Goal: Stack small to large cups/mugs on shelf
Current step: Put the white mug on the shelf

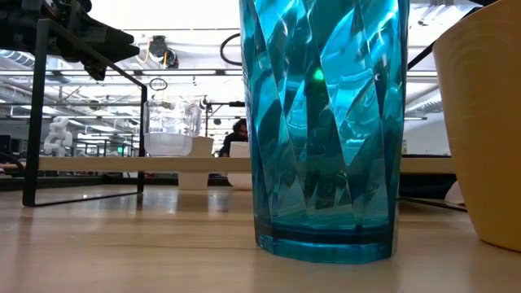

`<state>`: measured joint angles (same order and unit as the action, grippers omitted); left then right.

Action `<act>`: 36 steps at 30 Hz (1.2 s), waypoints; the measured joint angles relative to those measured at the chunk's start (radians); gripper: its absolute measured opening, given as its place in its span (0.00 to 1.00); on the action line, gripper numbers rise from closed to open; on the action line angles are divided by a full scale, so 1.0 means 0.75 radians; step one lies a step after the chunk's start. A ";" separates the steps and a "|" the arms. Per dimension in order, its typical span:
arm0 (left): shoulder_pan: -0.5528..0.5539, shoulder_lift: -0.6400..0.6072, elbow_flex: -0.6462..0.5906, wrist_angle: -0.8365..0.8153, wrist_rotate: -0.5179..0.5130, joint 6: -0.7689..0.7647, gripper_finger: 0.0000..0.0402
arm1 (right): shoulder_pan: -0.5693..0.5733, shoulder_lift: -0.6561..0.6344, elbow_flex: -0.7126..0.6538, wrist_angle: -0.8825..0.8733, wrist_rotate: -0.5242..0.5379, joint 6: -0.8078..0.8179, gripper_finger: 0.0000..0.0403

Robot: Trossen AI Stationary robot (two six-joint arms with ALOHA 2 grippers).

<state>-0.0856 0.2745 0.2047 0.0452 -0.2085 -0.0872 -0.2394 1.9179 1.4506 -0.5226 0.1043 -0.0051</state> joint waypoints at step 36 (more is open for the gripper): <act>0.000 0.000 0.000 -0.027 0.002 -0.003 0.36 | -0.023 -0.015 0.001 0.139 0.003 0.022 0.52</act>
<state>-0.0856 0.2749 0.2047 0.0250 -0.2073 -0.0891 -0.2569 1.9065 1.4509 -0.4185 0.1066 0.0113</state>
